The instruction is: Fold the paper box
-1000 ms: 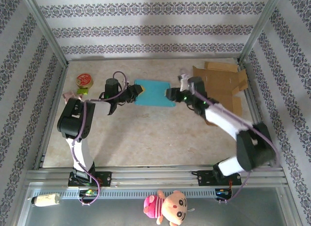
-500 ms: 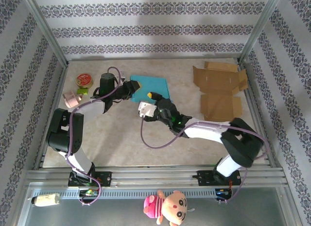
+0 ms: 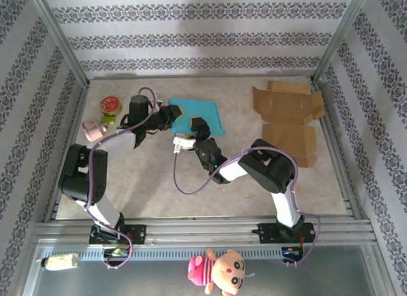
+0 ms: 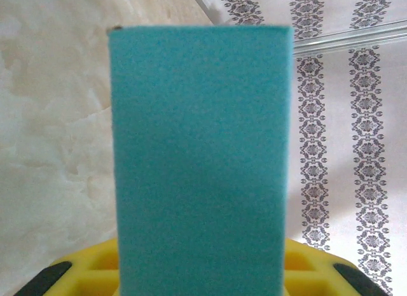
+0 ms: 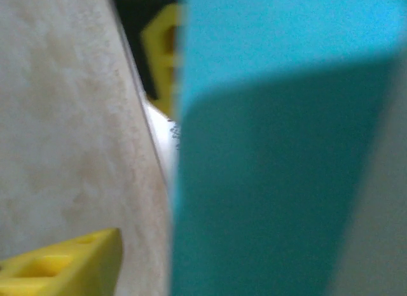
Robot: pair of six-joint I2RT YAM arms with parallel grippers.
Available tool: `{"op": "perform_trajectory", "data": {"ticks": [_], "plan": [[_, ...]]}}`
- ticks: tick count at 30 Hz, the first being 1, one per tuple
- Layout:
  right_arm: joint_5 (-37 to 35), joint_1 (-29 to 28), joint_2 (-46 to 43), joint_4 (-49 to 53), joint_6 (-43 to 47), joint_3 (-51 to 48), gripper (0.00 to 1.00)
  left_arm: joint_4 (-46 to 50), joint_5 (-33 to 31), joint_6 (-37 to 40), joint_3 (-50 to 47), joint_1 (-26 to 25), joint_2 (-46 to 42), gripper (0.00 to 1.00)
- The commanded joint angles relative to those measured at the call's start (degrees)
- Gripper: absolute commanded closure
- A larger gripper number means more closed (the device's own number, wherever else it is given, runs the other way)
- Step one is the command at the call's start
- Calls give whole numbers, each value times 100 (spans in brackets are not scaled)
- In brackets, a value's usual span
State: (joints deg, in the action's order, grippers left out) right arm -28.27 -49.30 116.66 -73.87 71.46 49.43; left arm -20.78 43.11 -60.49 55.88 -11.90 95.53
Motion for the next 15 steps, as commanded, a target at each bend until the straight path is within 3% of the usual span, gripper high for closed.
{"op": "perform_trajectory", "data": {"ticks": [1,8,15], "plan": [[-179,-36,-38,-550,80,-47,39,7,187,-48,82,11,-142,75],[-155,-54,-42,-549,289,-199,56,-310,189,-281,23,4,-44,71],[-96,-54,-208,-550,395,-323,66,-451,190,-354,-25,4,-125,64]]}}
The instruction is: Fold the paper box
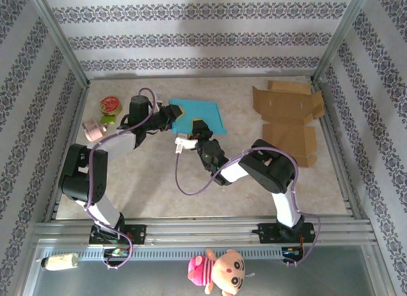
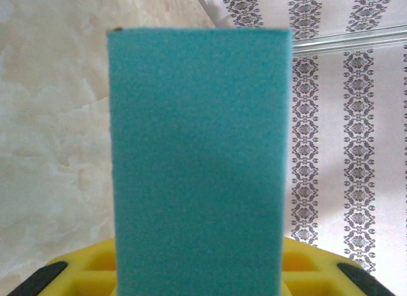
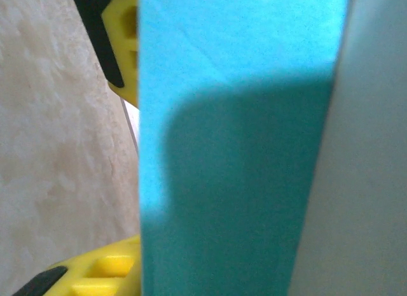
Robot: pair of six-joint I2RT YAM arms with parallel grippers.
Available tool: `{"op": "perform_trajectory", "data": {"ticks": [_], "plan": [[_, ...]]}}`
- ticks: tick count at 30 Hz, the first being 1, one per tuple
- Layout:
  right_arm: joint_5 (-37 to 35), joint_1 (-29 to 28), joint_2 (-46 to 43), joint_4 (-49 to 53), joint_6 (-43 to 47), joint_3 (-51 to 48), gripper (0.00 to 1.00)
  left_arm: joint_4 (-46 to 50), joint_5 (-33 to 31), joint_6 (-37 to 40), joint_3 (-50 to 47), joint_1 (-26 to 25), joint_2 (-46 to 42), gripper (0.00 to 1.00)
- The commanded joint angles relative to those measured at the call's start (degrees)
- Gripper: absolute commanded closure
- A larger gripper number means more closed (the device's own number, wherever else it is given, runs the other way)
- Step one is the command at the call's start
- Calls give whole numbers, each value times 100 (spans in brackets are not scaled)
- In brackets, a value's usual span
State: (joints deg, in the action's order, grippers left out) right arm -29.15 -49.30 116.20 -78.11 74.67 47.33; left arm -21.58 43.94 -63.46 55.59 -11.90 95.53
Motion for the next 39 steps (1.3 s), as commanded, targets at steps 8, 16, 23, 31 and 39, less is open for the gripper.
{"op": "perform_trajectory", "data": {"ticks": [8,16,23,31,39], "plan": [[-13,-71,-612,193,-264,-374,72,238,-196,397,103,41,-617,45],[1639,205,-2101,6467,-1960,630,77,2637,-2273,2755,281,315,-2405,27],[3613,686,-1643,11934,-2160,3696,83,3259,-3510,4732,-326,342,-4208,20],[4120,1037,789,15980,-1851,7711,83,3309,-3031,5164,-1186,346,-5521,18],[4050,1122,1756,15774,-1996,8571,81,3703,-2619,5100,-1472,353,-5679,18]]}}
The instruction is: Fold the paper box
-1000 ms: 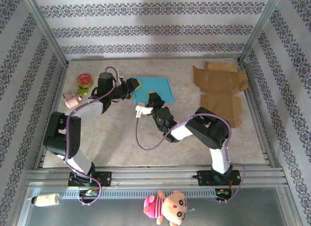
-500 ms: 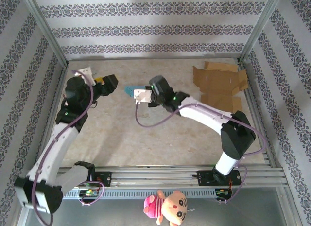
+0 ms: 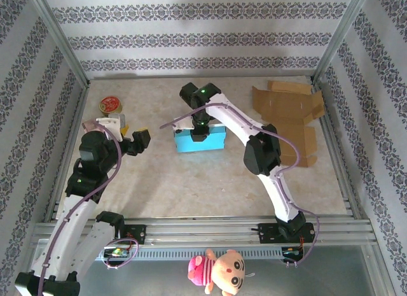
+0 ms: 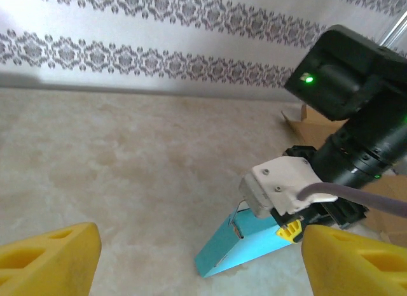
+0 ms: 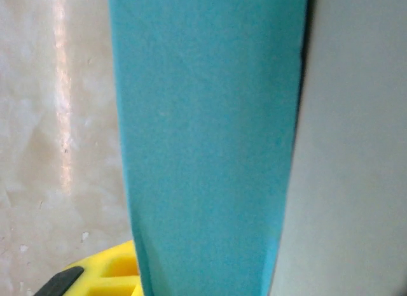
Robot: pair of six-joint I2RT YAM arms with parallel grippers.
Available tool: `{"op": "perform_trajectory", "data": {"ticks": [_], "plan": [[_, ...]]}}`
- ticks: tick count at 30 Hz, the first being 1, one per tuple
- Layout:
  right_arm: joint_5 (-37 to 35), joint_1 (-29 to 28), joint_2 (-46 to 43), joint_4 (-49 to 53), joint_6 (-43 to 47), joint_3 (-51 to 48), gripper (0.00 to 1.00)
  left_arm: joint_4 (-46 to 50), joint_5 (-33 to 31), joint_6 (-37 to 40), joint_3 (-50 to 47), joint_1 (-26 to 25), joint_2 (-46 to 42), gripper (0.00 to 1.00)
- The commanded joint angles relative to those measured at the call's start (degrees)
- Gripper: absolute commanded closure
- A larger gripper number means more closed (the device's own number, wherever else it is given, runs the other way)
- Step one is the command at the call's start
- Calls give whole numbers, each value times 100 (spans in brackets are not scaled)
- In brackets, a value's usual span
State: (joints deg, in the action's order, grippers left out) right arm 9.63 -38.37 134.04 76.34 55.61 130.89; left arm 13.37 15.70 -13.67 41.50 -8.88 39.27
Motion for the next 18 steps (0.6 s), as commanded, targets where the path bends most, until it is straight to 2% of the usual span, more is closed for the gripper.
{"op": "perform_trajectory", "data": {"ticks": [1,2,4,9,18], "plan": [[105,24,-6,175,-184,179,79,148,212,76,-65,52,-27,18],[88,42,4,35,-264,136,78,103,197,10,-60,45,5,18],[138,64,11,-67,-391,130,69,30,143,-93,-31,46,74,18],[349,112,-228,-277,-657,84,59,-90,197,-176,98,48,376,18],[549,183,-746,-629,-859,-277,49,-245,389,-370,60,53,655,18]]}}
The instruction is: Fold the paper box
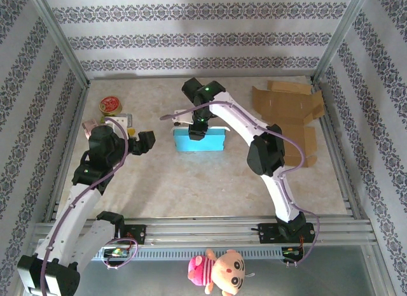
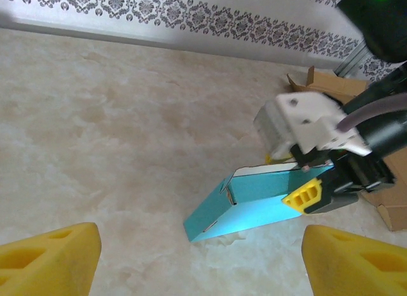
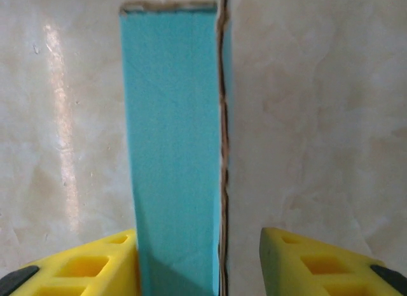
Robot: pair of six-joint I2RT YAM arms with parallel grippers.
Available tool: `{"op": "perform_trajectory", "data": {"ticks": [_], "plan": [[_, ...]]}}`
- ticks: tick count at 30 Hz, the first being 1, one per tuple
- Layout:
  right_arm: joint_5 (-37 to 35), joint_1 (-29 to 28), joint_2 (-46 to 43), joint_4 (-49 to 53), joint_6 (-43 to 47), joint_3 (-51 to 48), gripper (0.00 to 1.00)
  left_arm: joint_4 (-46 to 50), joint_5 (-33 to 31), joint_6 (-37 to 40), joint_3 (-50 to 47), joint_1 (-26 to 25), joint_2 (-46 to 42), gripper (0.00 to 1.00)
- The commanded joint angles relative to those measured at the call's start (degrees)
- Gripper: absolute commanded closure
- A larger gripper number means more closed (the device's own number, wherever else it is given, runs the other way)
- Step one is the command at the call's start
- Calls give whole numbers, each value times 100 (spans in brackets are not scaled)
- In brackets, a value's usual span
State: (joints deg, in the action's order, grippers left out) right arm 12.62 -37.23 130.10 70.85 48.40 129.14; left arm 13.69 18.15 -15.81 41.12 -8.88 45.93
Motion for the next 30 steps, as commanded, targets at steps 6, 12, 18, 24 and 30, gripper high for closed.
{"op": "perform_trajectory", "data": {"ticks": [6,12,18,24,30], "plan": [[885,184,-713,-111,-434,-152,46,-83,79,-175,283,45,244,18],[1884,573,-1513,-907,-1693,-946,46,304,533,128,869,-68,1055,18],[2233,1431,-2840,-2027,-3735,-3008,46,1032,767,595,1722,-367,1994,21],[1512,1832,-3583,-2163,-3938,-4513,43,1642,790,1417,2189,-909,2676,21],[1394,1902,-3264,-2146,-3738,-4475,52,1531,440,1522,2134,-1029,2879,21]]}}
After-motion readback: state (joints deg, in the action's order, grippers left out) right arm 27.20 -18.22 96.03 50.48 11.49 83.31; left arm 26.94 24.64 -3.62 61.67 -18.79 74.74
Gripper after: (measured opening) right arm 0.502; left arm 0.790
